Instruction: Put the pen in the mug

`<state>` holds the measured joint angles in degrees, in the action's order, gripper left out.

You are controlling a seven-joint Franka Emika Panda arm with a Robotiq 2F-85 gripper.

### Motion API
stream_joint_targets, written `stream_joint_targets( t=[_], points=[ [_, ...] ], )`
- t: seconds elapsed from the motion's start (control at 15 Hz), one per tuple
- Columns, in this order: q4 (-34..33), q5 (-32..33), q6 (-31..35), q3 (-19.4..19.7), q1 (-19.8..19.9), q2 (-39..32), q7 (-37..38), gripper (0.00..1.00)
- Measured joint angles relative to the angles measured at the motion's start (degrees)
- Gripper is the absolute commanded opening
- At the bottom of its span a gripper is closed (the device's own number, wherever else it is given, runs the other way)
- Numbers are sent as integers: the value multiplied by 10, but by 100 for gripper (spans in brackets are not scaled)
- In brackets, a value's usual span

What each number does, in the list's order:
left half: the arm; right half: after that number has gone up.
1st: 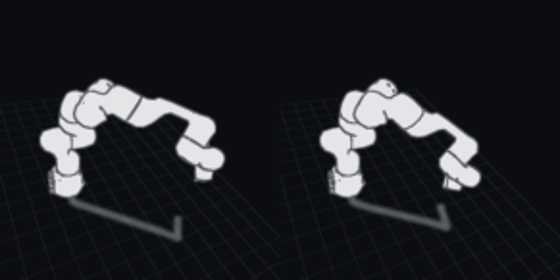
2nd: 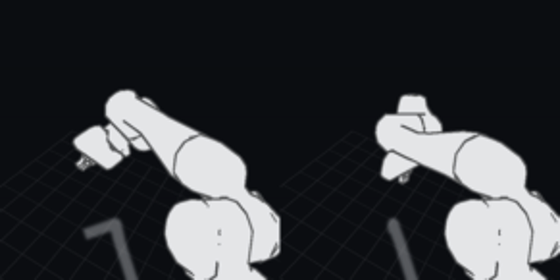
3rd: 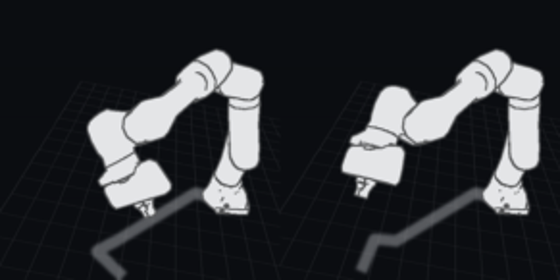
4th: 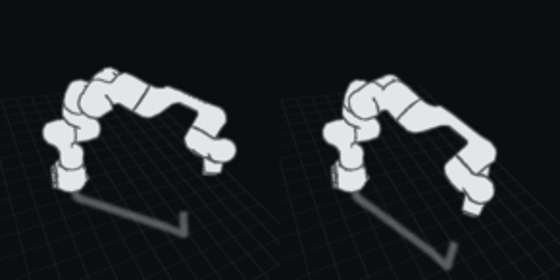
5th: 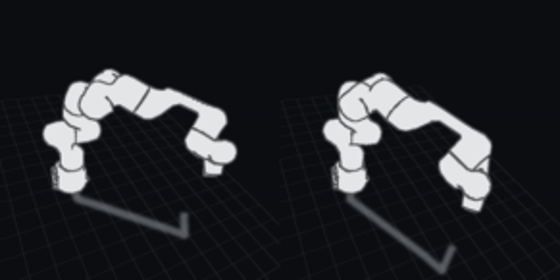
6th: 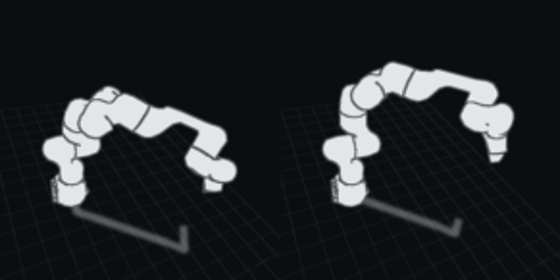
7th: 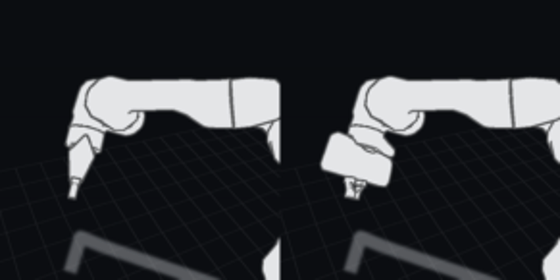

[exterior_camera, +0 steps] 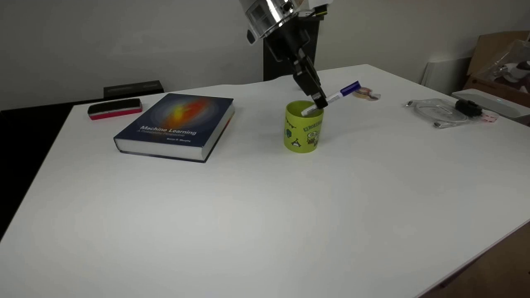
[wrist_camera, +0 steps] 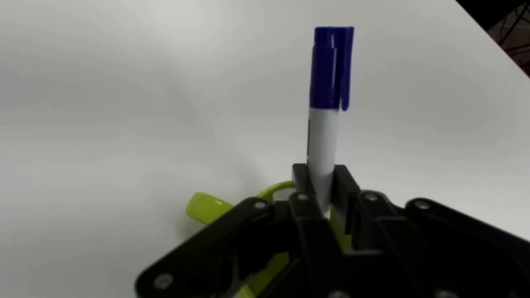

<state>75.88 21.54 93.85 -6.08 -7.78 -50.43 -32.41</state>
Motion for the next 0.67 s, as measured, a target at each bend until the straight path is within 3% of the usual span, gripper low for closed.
stream_joint_targets(
  t=[0.07, 0.47, 0.67],
  points=[
    [-4, 0, 0, 0, 0, -3, 0, 44],
    [-26, 0, 0, 0, 0, -23, -3, 84],
    [-32, 0, 0, 0, 1, -25, -4, 99]
  ],
)
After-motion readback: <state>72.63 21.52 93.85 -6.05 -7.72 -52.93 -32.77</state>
